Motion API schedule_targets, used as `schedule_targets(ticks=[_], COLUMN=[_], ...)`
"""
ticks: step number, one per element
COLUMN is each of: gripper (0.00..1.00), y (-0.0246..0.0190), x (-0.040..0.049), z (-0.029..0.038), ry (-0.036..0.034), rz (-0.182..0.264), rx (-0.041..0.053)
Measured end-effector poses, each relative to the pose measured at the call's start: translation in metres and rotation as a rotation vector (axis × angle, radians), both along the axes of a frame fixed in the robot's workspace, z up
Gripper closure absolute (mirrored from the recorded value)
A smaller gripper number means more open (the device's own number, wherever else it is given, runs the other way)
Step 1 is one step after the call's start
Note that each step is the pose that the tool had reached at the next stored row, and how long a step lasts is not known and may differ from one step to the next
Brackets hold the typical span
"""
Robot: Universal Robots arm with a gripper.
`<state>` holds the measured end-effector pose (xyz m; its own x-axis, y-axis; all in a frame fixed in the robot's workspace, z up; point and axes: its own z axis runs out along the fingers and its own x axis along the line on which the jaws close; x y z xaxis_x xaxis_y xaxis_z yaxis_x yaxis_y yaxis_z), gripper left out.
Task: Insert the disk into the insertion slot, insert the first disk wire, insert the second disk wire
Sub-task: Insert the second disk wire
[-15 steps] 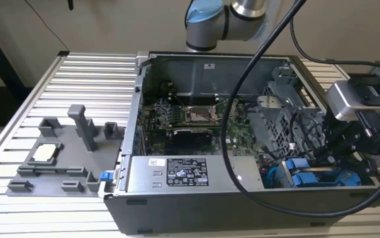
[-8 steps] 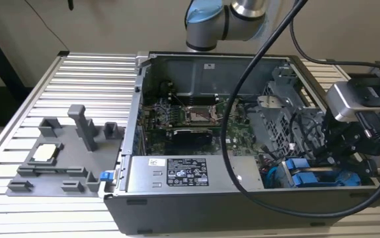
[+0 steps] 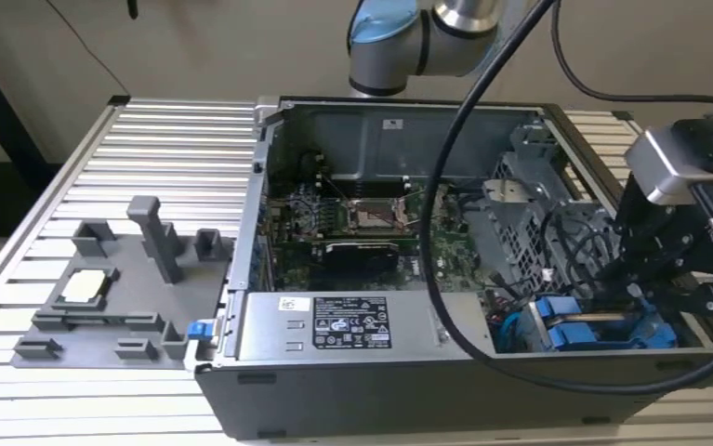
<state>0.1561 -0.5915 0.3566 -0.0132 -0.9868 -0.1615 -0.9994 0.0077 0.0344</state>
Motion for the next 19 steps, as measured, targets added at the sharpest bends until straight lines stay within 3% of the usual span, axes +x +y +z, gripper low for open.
schedule_targets(ticks=[10,19], gripper=[0.76,0.76], y=[0.0,0.0], x=[0.0,0.0], z=[0.0441,0.0457], ry=[0.0,0.0], rz=[0.0,0.0], rx=[0.0001,0.0])
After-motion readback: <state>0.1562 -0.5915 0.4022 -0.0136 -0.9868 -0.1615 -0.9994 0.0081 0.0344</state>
